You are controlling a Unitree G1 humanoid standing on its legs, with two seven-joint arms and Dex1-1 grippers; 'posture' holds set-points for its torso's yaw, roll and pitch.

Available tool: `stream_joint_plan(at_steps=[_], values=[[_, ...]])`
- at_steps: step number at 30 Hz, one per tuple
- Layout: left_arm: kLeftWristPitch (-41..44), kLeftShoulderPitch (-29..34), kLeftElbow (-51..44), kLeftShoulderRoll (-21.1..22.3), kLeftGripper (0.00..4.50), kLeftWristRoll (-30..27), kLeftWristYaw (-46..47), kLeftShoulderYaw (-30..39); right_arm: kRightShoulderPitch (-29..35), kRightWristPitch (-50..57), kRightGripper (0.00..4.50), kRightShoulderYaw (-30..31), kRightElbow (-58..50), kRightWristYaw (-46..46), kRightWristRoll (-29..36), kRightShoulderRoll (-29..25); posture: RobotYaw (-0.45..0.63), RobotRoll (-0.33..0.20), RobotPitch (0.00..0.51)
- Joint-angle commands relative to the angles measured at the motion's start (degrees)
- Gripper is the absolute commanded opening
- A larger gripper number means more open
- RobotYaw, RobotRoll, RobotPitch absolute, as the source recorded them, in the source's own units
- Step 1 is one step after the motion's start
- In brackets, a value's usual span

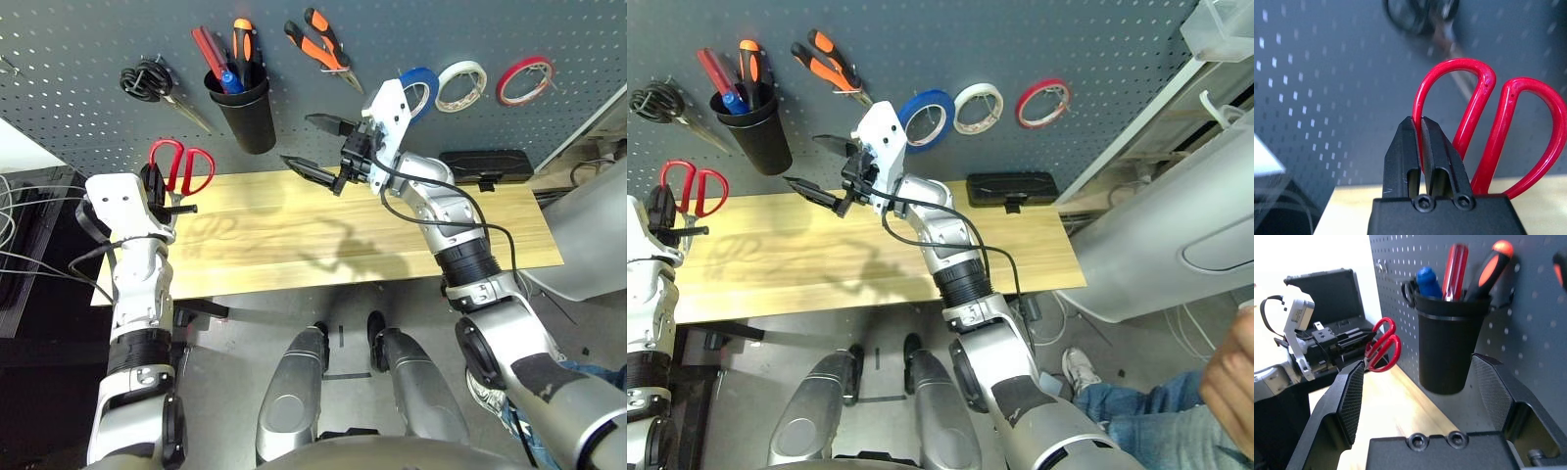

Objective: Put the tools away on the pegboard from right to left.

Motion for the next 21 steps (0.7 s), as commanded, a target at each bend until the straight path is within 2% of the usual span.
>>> stream_joint_plan(at_steps=[1, 5, 21], values=[[-2.5, 0.5, -2.0, 0.2, 0.01, 0.3, 0.1, 0.6, -0.6, 1.2, 4.50, 0.0, -2.4, -0.1, 1.4, 0.6, 0.15, 0.000, 0.255], [-4.7, 0.2, -3.0, 0.2, 0.01, 0.9, 0.8, 0.7, -0.8, 2.2, 4.50, -0.1, -3.5, -0.4, 2.1, 0.9, 0.15, 0.000, 0.255], [-3.9, -4.7, -2.6, 2.4, 0.01, 1.0, 2.8, 1.3, -1.5, 3.1, 4.50, 0.2, -3.3, -0.9, 2.6, 1.2, 0.15, 0.000, 0.250]])
